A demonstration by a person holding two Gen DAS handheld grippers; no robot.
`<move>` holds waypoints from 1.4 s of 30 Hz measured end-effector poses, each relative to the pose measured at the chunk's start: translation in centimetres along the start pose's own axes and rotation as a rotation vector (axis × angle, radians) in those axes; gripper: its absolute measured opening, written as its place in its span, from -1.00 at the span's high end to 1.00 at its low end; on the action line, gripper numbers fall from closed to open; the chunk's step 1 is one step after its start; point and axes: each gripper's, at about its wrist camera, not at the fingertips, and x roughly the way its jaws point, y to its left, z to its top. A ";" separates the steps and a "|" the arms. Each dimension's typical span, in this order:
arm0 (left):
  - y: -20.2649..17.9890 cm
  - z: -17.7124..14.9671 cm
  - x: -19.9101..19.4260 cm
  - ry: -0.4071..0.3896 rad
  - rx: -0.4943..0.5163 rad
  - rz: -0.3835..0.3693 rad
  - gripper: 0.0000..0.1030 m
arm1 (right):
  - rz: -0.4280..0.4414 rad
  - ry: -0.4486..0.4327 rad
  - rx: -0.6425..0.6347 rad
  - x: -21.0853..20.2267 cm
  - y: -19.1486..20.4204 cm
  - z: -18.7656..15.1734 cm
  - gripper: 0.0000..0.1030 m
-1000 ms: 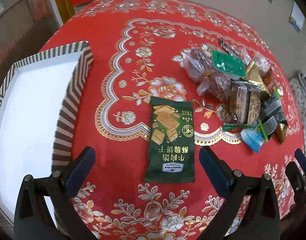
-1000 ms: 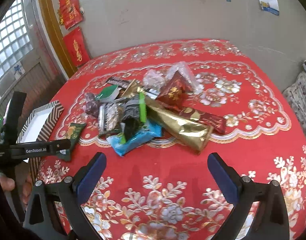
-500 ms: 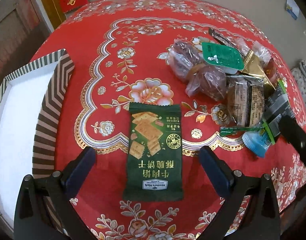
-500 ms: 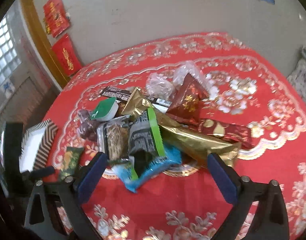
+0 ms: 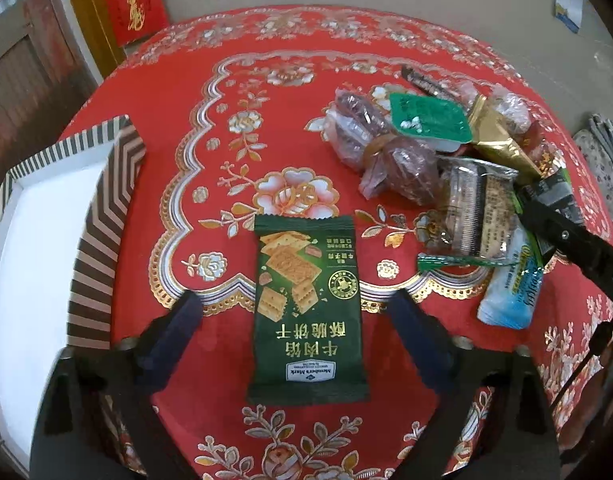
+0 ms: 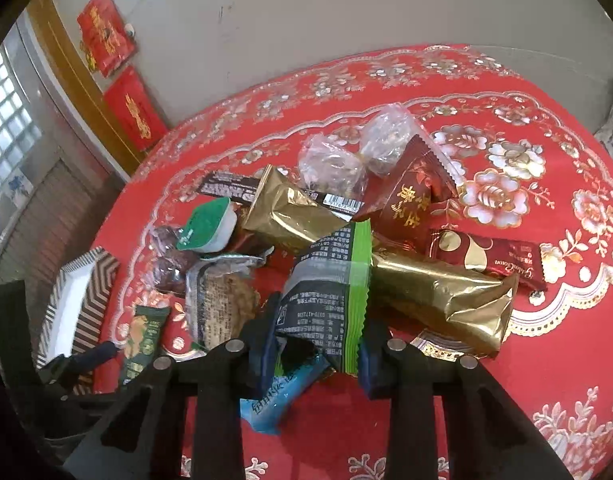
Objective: Organize snacks
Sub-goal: 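Grasp the green cracker packet with the left tool while the right tool grasps the dark green packet, then carry both packets to the white tray and open both tools to release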
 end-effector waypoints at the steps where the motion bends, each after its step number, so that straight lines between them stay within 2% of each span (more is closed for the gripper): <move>1: 0.0 -0.1 -0.4 -0.016 0.008 -0.003 -0.32 | 0.000 -0.003 -0.002 -0.1 0.0 -0.1 0.38; 2: 0.0 0.0 -0.6 -0.022 0.012 -0.008 0.09 | 0.000 -0.008 -0.007 -0.3 0.0 -0.2 0.38; 3: 0.0 0.0 -0.7 -0.024 0.017 -0.006 0.15 | -0.001 -0.014 -0.012 -0.6 0.0 -0.3 0.39; 6: 0.3 -0.2 -0.9 -0.034 0.026 -0.030 0.17 | 0.003 -0.034 -0.022 -1.9 0.2 -0.8 0.39; 15: 1.8 -0.9 -2.6 -0.059 -0.004 -0.038 0.17 | 0.021 -0.080 -0.091 -5.5 1.6 -2.3 0.39; 26: 3.1 -0.1 -6.2 -0.131 0.005 -0.024 0.17 | 0.034 -0.061 -0.154 -5.4 4.5 -2.4 0.39; 34: 7.0 0.6 -7.7 -0.159 -0.027 0.015 0.17 | 0.059 -0.039 -0.239 -4.5 9.0 -2.3 0.38; 42: 12.7 1.1 -7.9 -0.162 -0.089 0.082 0.17 | 0.112 -0.008 -0.351 -3.0 15.7 -2.1 0.38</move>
